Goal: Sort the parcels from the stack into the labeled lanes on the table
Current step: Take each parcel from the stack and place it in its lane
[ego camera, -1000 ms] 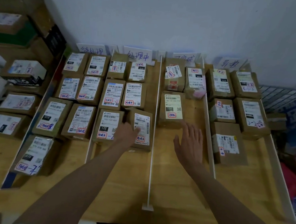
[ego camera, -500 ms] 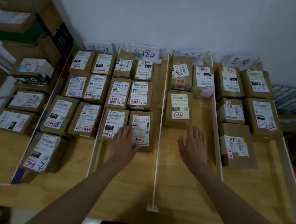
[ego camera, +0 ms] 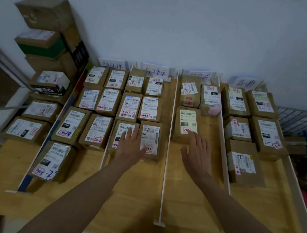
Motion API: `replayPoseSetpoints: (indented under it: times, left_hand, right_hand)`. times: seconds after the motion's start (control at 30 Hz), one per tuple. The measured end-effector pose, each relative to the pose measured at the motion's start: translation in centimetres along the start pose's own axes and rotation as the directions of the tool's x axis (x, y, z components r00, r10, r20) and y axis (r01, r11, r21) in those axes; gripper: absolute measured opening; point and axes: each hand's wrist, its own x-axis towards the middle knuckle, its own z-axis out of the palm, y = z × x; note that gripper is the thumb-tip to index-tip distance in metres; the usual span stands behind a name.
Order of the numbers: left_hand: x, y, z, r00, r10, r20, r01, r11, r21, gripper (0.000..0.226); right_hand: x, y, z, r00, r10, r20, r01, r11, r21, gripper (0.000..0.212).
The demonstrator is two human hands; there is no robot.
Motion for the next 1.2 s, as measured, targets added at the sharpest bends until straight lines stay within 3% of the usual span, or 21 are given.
replayPoseSetpoints:
  times: [0.3,0.53,0.97,1.2]
  left_hand:
    - [-4.5,-7.8,-8.3,0.962,-0.093,-0.256,0.102,0.995,0.022,0.068]
    - [-10.1,-15.7,-10.9,0.899,-0.175,-0.401,0.194,0.981,0.008,0.066]
    - [-20.0,-34.7,-9.2,0.864,-0.218,-0.454,0.223,0.974,-0.044,0.061]
    - [-22.5,-41.9,-7.2,0.884,-0.205,-0.421,0.203,0.978,-0.049,0.057]
  right_hand:
    - [2.2,-8.5,-2.0,0.989,-0.15,-0.002,0.15,0.989,-0.02,0.048]
    - [1.2,-17.5,-2.8,0.97,-0.243,-0.021,0.243,0.97,-0.014,0.056]
    - [-6.7,-35.8,1.6,0.967,-0.255,0.025,0.255,0.967,-0.007,0.052]
    - [-10.0,-42.6,4.9,0.978,-0.193,0.077,0.195,0.98,-0.028,0.055]
